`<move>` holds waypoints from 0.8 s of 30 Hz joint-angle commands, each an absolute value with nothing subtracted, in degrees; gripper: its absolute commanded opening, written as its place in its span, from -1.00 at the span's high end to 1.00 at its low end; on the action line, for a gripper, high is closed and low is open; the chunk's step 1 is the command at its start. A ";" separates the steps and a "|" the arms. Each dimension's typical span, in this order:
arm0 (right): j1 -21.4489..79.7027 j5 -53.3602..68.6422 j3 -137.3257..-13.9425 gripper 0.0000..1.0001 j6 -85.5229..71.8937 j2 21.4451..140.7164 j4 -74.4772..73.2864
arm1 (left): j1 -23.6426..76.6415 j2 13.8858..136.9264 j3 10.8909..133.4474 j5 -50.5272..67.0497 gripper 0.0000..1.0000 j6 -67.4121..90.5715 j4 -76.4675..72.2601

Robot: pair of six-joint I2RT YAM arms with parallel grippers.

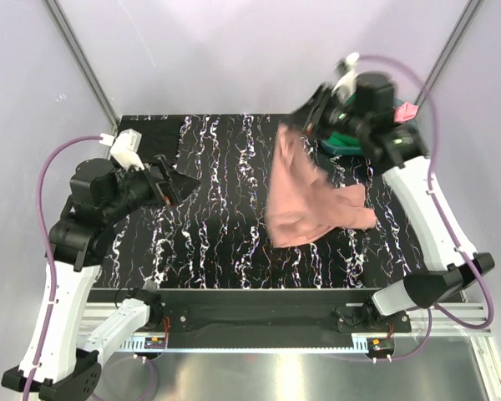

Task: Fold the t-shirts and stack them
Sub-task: Move the tshirt to the center of the board, then flatten the tshirt out

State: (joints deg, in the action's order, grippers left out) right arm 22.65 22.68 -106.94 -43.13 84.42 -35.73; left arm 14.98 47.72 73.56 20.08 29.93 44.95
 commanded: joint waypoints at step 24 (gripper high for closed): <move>5.56 11.95 -58.45 0.16 -29.36 67.77 -53.96 | 50.36 94.81 84.54 1.76 -0.79 32.44 39.99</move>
State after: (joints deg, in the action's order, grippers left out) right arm 12.82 12.99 -58.78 -29.28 69.58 -54.00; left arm 50.06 90.50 77.69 3.55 37.34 43.03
